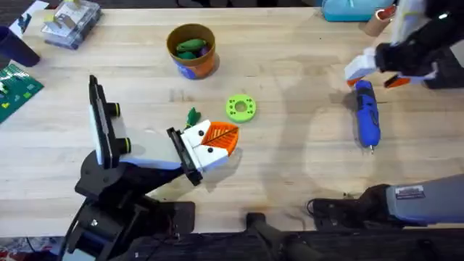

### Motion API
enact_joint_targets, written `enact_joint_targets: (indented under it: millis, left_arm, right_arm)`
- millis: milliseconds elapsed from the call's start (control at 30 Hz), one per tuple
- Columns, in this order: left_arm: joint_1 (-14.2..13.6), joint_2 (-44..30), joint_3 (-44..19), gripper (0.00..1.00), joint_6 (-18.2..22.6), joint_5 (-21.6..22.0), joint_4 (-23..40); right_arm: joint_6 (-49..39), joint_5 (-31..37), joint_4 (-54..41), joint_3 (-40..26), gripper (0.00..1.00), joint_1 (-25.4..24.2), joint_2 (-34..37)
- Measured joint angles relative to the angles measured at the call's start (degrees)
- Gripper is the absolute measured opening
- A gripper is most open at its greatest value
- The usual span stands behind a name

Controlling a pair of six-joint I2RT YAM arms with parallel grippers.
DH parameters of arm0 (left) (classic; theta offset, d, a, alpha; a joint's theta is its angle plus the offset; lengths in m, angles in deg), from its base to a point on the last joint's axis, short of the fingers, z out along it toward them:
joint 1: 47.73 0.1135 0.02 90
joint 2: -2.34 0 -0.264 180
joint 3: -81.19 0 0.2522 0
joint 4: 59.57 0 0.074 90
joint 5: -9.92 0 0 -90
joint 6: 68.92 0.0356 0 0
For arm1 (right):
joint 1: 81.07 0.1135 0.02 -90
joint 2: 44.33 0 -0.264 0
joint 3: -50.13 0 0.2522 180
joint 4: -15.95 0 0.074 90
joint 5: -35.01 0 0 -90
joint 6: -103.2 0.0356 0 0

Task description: Pick up the gripper from the table and insert it into the empty holder that is missing its gripper. Then pick up a screw, insert it into the mounting hole, and use the screwdriver to tighten it. Finally, clean up the table by picking up the vegetable and placing it into the bucket.

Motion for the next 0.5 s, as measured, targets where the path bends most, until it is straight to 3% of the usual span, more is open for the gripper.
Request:
enact_joint_targets:
  millis: [267,500]
  left_arm:
    - [0.0,0.0,0.0,0.016,0.0,0.0,0.0]
    - [0.0,0.0,0.0,0.016,0.0,0.0,0.0]
  right_arm:
    - [0.0,0.0,-4.1,-0.6,0.973,-5.2,-2.1]
    - [0.4,-2.2,1.7,0.1,0.973,-6.5,-1.8]
